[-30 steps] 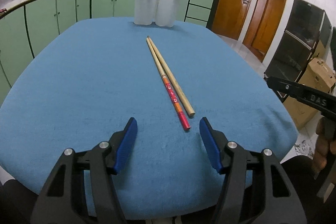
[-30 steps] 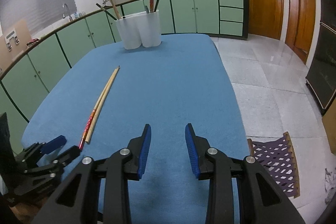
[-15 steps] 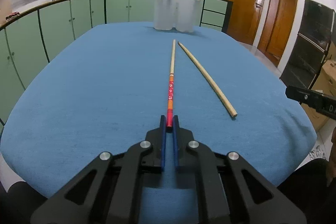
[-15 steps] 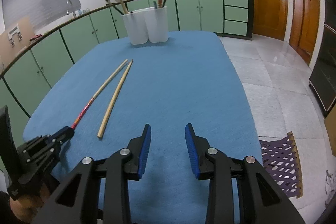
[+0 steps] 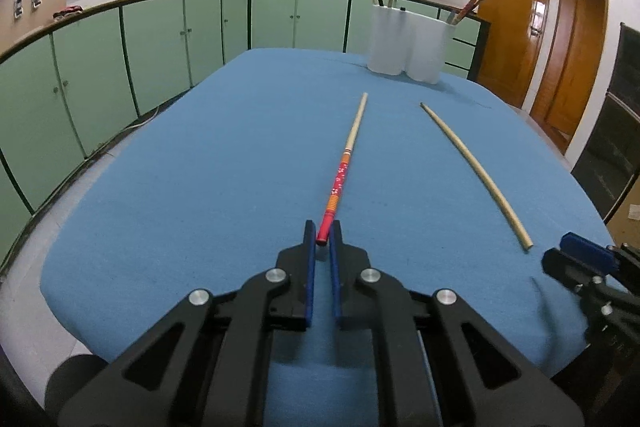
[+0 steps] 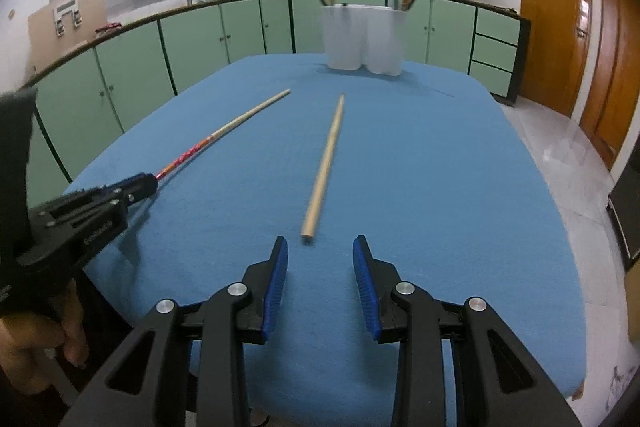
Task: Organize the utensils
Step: 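Grasp the red-patterned chopstick with the left tool, then grasp the plain wooden chopstick with the right tool while the left tool holds its chopstick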
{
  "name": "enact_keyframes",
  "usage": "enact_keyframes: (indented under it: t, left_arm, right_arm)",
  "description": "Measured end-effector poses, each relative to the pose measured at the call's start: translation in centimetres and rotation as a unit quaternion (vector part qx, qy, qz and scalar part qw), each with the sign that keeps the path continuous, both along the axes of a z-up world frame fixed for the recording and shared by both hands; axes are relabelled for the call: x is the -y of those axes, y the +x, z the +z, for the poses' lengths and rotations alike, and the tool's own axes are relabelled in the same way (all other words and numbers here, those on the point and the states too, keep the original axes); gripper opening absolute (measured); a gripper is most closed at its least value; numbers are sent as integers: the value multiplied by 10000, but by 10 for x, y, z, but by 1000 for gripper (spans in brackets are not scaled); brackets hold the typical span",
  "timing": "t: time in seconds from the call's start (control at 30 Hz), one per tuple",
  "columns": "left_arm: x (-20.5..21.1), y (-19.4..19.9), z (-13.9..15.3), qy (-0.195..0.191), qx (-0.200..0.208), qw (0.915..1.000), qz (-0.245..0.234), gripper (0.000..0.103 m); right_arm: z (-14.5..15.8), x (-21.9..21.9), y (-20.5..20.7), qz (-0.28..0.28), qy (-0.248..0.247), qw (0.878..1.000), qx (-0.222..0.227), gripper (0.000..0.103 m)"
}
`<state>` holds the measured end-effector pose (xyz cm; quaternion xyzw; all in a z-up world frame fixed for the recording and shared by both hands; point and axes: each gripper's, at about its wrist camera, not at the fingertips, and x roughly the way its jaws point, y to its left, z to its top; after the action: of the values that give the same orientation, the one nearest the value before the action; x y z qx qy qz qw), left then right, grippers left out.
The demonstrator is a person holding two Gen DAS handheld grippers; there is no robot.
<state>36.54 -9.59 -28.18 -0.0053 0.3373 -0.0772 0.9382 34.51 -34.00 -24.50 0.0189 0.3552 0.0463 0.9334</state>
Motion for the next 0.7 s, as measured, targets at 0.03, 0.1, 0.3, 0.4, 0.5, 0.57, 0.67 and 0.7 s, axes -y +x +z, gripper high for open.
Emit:
enact_keyframes:
  t: [0.03,0.1,0.3,0.4,0.5,0.57,0.67,0.7]
  left_arm:
    - [-1,0,0,19,-14,10000,-32,7]
    - [1,1,-1,145,-22,9998,-146,14]
    - [11,5,-4,354,19,9978,-560,31]
    - [13,9,-5,303,36,9965,-780,24]
    - [17,8,-6,181,70,9950,-980,7]
    - [18,6,-6,95,81,9953,-965,7]
    - [18,2,-7,0,54,9958,-912,7]
    - [18,1,-8,-14,41,9958,-909,7]
  right_arm:
    - [-2,-4,3,-18,-33,10000,17,36]
    - [-7,-12,9,-107,-160,9998,60,39]
    - [-14,-14,20,-491,-360,9978,260,40]
    - [-13,-8,23,-729,-456,9960,259,10]
    - [-12,8,21,-1190,-333,9921,212,8]
    - [-12,19,15,-1506,-191,9883,142,7]
    - [-11,18,9,-1412,-175,9898,112,7]
    - [-10,17,8,-1359,-193,9905,109,7]
